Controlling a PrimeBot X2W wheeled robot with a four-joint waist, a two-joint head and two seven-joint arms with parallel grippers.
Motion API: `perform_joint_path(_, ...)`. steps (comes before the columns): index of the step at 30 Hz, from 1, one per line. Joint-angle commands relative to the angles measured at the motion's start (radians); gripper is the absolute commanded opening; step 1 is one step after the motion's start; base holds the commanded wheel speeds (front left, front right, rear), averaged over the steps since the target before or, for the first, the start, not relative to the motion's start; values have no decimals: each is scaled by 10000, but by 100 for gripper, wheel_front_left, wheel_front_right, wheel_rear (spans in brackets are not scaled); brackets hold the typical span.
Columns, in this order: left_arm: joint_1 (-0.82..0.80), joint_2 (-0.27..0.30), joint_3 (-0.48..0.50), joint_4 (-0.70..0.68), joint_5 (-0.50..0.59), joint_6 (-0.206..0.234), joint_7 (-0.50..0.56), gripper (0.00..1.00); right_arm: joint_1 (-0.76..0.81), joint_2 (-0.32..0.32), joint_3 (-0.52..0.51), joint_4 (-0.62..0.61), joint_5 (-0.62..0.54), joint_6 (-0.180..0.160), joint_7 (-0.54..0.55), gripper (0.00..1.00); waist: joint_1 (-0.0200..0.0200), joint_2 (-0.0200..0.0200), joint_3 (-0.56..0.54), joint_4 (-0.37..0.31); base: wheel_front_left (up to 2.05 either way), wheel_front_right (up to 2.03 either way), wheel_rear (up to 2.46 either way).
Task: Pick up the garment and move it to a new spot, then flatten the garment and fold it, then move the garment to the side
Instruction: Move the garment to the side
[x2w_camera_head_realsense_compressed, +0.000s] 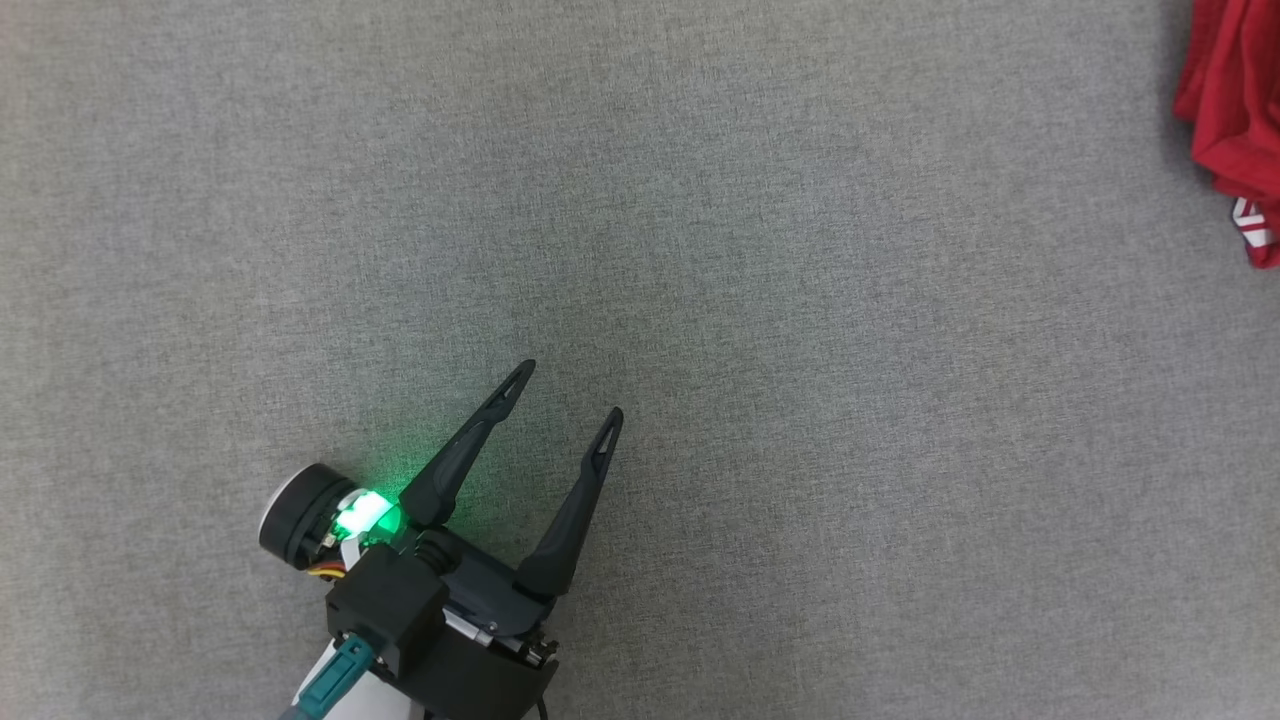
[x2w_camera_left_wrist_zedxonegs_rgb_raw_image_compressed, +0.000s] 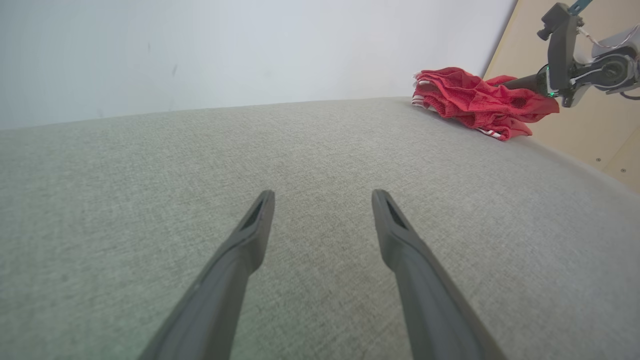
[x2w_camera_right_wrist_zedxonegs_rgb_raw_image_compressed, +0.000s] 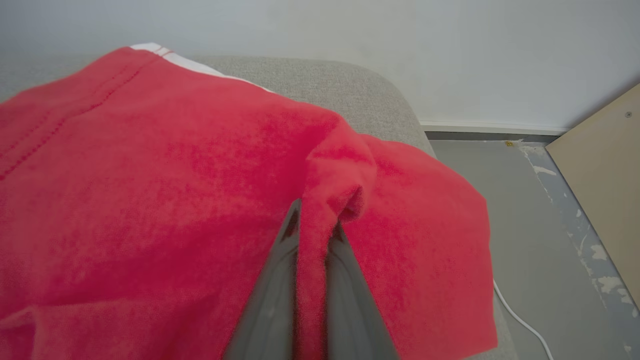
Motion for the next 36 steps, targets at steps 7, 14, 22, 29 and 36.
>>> perform_joint_path(7, 225, 146, -17, 150, -60, 78, 13, 100, -21, 283, 74, 907, -381, 1, -472, 100, 0, -1, -402, -79, 0, 0, 0)
perform_joint_path(14, 402, 113, -81, 209, -140, 151, 13, 100, -262, 687, 141, 2027, -1225, 0, -1140, 100, 0, -1, -1054, -123, 0, 0, 0)
perform_joint_path(22, 1024, -7, 145, 268, -497, 453, 11, 100, 163, 1771, -1240, 1684, -2432, 0, -1481, 100, 0, -1, -2141, -93, 0, 0, 0)
perform_joint_path(29, 1610, -182, 599, 417, -1036, 760, 11, 100, 1992, 2675, -3503, -16, -4126, 0, -1463, 100, 0, -1, -2933, 35, 0, 0, 0)
perform_joint_path(36, 2262, -322, 1258, 559, -1635, 1059, 11, 100, 4270, 4019, -5437, -1502, -5874, 0, -1463, 100, 0, -1, -3787, 230, 0, 0, 0)
